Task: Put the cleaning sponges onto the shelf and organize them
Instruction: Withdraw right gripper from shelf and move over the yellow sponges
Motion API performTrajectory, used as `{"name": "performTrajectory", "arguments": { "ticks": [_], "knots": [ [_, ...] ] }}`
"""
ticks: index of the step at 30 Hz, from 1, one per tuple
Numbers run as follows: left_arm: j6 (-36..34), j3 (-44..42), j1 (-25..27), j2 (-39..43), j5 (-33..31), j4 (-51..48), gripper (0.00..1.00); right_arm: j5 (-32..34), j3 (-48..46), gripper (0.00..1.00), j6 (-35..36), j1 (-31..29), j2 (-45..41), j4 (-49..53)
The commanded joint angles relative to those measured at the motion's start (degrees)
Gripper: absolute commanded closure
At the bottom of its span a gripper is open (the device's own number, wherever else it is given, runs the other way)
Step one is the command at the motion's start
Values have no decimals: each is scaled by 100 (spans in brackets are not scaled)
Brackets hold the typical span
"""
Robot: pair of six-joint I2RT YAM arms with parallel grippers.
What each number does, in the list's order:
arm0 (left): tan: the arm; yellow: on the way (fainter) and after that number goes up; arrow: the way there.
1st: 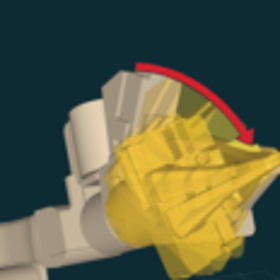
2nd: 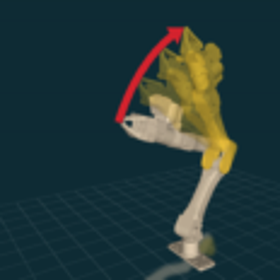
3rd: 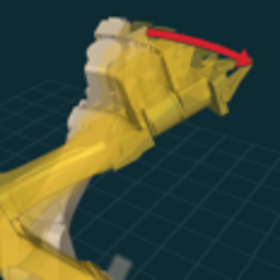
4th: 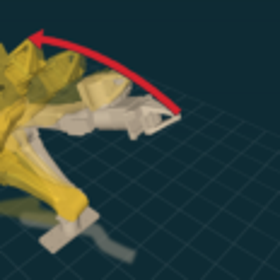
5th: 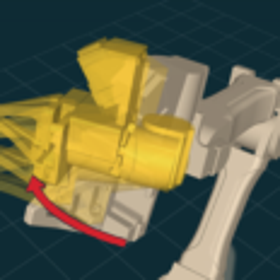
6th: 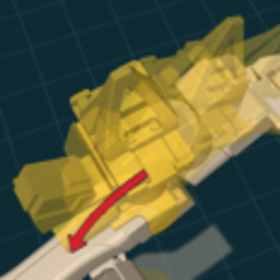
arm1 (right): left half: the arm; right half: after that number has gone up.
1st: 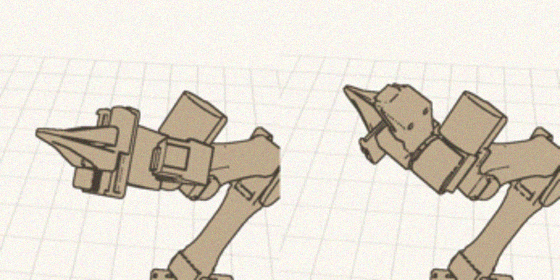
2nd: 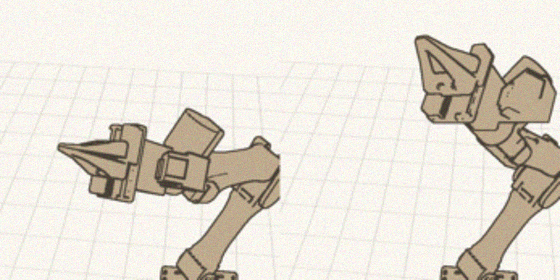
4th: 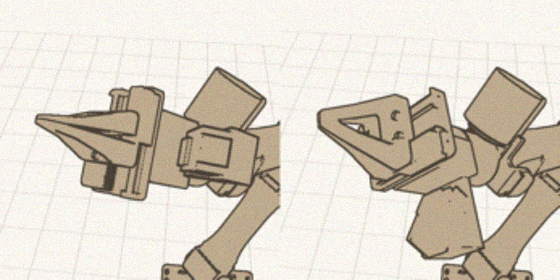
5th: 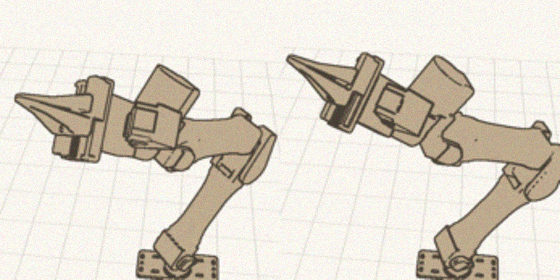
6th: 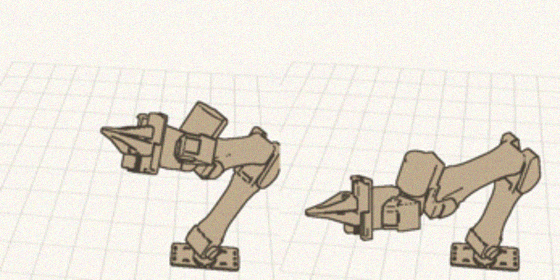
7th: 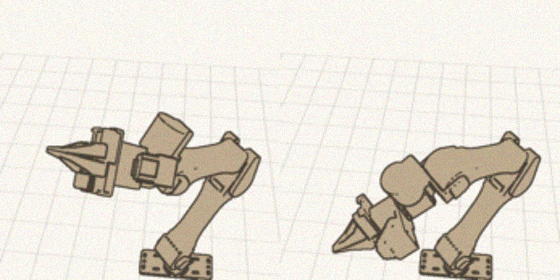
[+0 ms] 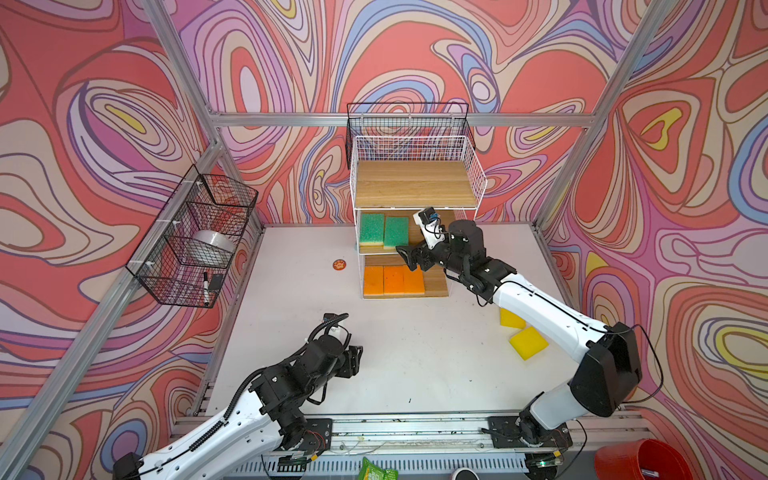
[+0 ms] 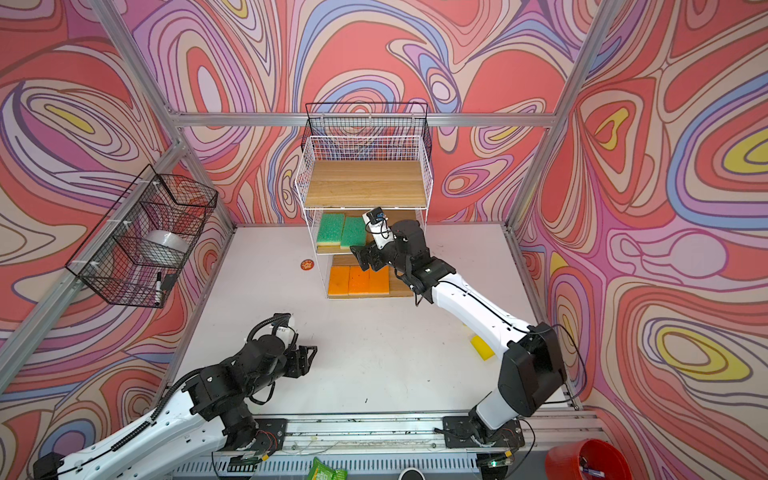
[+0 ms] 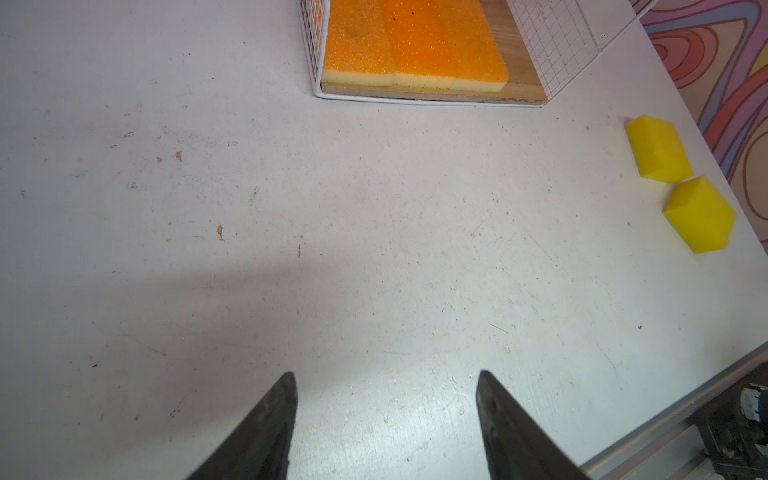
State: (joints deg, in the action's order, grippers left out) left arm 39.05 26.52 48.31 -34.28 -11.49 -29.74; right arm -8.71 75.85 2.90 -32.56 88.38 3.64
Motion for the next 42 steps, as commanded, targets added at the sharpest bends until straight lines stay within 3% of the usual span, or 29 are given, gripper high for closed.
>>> {"name": "performTrajectory", "arguments": {
  "ticks": [1,11,21,23,28,31,37,42],
  "knots": [
    [18,89,-37,-26,23,18,31,-65,-154,2,2,39,-212,-219],
    [-53,212,-33,-52,35,-34,30,-19,-805,2,-296,39,-998,-120],
    [-281,494,-37,-448,27,279,22,-24,-1298,3,-1206,38,-2549,1886],
    [-318,516,-36,-592,78,460,21,180,-1334,3,-1406,39,-2775,2325],
    [-325,497,-36,-979,241,908,19,1429,-1359,5,-2428,71,-2922,3773],
    [-247,358,-36,-1100,338,1179,17,1739,-1463,5,-2832,563,-2703,4570],
    [-165,-14,-34,-1195,433,1422,15,970,-1941,5,-2759,2532,-2484,4283],
    [-108,-254,-41,-1151,524,1797,15,1427,-1931,15,-2649,2701,-1501,3906]
  ]
}}
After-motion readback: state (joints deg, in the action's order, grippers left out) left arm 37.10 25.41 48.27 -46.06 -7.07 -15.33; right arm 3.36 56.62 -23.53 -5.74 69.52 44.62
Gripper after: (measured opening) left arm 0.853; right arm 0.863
